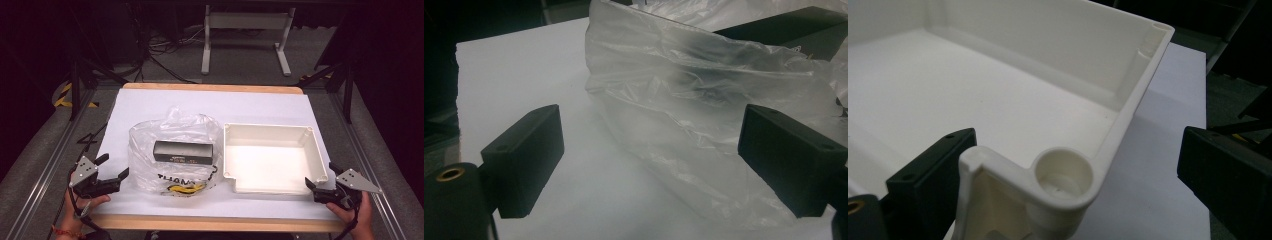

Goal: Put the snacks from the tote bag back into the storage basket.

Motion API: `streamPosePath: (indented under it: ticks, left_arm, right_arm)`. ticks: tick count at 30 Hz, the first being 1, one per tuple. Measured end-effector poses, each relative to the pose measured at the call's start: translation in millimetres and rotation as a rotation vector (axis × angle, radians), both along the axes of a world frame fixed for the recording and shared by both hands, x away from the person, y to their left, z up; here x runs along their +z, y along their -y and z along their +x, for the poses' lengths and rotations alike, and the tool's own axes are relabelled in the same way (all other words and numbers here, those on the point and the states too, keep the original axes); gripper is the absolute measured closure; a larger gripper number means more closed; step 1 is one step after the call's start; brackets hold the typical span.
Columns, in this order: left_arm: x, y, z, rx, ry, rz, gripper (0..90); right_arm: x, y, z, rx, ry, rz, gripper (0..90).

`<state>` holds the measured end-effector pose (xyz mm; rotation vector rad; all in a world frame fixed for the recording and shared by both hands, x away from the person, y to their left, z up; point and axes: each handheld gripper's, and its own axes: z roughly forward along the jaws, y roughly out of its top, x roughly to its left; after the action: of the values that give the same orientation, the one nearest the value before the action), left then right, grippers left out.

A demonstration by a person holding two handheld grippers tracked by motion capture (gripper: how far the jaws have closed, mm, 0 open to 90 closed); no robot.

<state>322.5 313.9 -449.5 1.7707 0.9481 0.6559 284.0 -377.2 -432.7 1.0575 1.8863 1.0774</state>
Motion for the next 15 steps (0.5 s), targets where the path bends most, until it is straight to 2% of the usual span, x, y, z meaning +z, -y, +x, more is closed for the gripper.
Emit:
streamPosePath:
  ticks: [8,15]
  left_arm:
    - [-0.2,1.0,-0.6,-0.007,-0.004,0.008,12.0]
    - [-0.5,1.4,-1.1,-0.006,-0.003,0.010,12.0]
  right_arm:
    - [5.9,1.3,-3.0,0.002,0.012,0.025,4.5]
    - [12.2,1.6,-5.3,-0.020,0.029,0.032,4.6]
